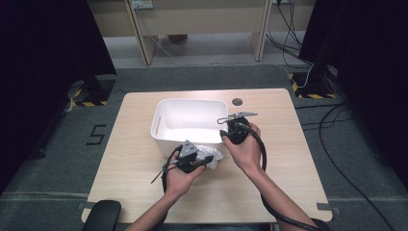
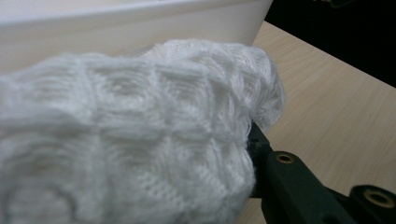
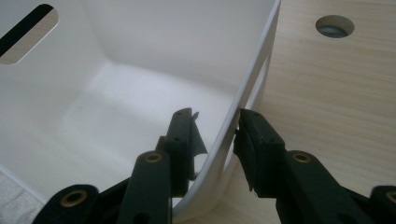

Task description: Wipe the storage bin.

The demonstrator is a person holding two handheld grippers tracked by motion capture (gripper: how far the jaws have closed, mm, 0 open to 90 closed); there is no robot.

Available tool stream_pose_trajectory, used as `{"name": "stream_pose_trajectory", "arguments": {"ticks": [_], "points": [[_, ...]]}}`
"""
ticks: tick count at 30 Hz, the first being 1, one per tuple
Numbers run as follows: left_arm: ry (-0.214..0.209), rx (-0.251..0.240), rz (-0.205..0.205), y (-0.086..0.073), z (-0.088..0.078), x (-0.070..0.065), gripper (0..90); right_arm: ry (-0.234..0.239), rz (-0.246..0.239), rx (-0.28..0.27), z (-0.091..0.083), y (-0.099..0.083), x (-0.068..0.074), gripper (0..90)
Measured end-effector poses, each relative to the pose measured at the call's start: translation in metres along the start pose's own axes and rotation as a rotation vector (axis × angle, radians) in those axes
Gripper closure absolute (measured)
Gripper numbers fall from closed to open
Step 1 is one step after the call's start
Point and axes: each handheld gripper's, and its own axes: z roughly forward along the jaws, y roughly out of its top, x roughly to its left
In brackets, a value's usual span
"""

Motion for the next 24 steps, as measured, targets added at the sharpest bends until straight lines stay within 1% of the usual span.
{"name": "stream_pose_trajectory", "arguments": {"ticks": [12, 24], "points": [[0.002, -0.021, 0.019, 0.011, -0.006, -0.004, 75.2, 0.001, 0.005, 0.000, 0.000, 0.001, 0.000, 66.6], [0.006, -0.017, 0.028, 0.012, -0.005, -0.005, 75.3, 0.004, 0.013, 0.000, 0.001, 0.001, 0.000, 66.7]]}}
